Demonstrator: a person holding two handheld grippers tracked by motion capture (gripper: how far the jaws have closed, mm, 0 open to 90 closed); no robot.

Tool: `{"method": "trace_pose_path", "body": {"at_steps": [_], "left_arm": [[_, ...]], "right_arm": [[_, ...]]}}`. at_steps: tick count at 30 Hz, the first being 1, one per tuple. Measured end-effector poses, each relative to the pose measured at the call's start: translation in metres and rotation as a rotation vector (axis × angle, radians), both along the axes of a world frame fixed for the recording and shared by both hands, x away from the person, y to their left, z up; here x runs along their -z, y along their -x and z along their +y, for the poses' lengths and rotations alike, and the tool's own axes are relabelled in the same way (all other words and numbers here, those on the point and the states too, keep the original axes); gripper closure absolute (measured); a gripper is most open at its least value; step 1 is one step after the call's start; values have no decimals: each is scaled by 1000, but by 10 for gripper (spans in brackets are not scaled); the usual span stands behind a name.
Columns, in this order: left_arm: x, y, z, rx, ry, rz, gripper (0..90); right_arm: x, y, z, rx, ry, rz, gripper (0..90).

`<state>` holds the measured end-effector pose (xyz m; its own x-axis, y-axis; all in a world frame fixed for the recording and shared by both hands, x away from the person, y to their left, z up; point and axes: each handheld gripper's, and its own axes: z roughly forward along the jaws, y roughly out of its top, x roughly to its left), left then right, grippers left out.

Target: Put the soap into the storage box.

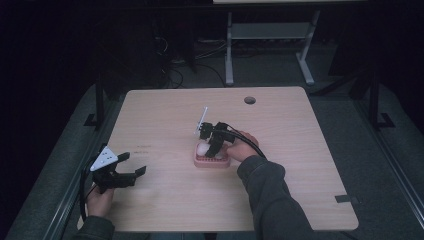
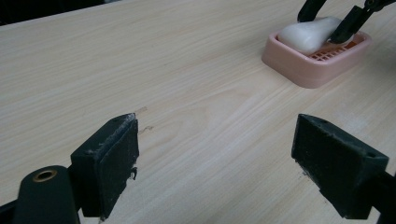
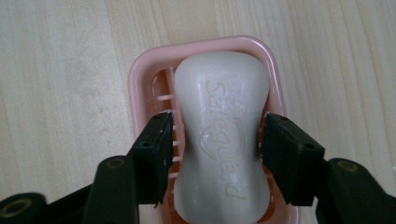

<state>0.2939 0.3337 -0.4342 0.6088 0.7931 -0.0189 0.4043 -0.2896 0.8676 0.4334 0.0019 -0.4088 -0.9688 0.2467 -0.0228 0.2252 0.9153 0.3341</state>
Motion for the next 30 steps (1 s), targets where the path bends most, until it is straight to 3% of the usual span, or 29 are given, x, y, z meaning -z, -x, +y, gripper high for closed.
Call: {"method": "trace_pose_path", "body": {"at_steps": [30], "left_arm": [[0, 0, -1, 4, -7, 4, 144]], "right_arm": [[-17, 4, -29, 74, -99, 5, 375]]}}
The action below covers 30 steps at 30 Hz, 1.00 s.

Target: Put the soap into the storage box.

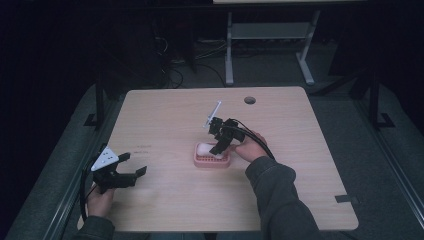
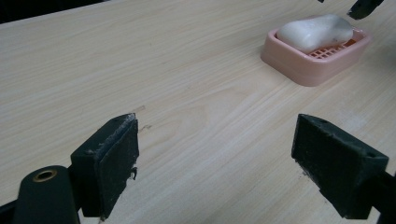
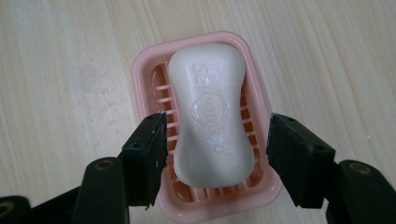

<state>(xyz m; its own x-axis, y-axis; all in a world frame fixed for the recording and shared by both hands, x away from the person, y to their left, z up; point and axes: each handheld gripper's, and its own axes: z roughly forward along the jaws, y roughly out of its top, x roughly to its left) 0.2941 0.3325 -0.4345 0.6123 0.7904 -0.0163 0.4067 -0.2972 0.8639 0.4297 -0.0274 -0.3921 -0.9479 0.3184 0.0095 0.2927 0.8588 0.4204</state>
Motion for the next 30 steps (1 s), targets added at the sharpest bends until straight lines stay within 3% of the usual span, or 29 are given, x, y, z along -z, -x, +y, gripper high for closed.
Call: {"method": "trace_pose_path", "body": {"at_steps": [30], "left_arm": [[0, -1, -1, 1, -10, 5, 144]], "right_arm": [[-12, 9, -36, 62, -57, -23, 353]]}}
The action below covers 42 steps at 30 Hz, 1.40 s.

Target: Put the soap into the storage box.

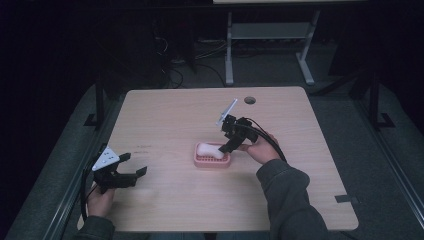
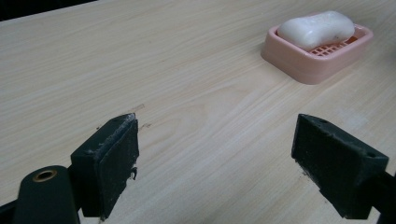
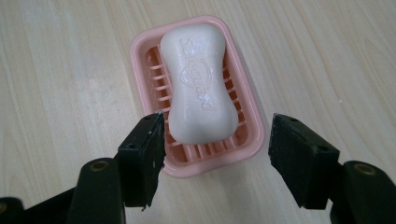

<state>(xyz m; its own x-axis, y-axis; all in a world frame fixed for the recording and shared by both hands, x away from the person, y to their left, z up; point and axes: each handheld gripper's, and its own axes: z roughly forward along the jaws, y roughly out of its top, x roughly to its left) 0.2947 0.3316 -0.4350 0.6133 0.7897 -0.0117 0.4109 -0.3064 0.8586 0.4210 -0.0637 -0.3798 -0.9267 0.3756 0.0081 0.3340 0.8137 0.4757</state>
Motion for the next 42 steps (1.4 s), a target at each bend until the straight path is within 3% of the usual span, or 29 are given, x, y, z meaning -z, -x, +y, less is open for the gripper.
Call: {"method": "trace_pose_path", "body": {"at_steps": [23, 42], "left_arm": [[0, 0, -1, 1, -4, 4, 144], [1, 0, -1, 2, -5, 4, 144]], "right_arm": [[-5, 7, -23, 32, -27, -2, 341], [-5, 14, -38, 52, -18, 2, 336]]}}
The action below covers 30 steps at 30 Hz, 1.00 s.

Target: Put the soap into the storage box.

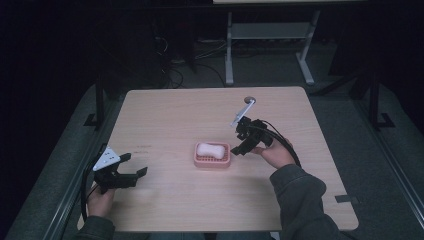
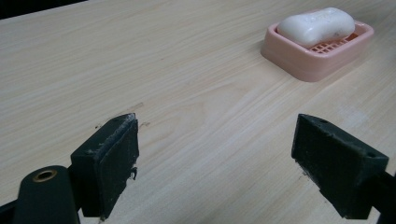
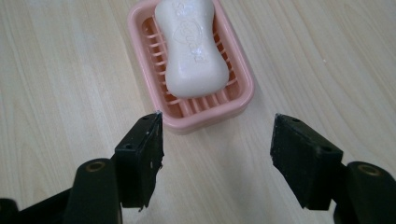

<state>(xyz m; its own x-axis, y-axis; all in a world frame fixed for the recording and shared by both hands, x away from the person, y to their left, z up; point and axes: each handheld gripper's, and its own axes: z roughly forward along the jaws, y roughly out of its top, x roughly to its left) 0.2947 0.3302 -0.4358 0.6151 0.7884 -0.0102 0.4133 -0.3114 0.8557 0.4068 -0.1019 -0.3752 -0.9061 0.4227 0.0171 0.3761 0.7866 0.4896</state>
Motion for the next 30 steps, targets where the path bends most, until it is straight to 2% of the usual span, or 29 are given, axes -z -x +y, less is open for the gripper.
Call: {"method": "trace_pose_path", "body": {"at_steps": [10, 25, 30], "left_arm": [[0, 0, 0, 1, -5, 0, 144], [0, 0, -1, 2, -5, -1, 144], [0, 0, 0, 2, -4, -1, 144]], "right_arm": [[10, 3, -11, 21, 7, 23, 336], [2, 13, -16, 18, 0, 10, 336], [6, 16, -21, 22, -8, 8, 336]]}}
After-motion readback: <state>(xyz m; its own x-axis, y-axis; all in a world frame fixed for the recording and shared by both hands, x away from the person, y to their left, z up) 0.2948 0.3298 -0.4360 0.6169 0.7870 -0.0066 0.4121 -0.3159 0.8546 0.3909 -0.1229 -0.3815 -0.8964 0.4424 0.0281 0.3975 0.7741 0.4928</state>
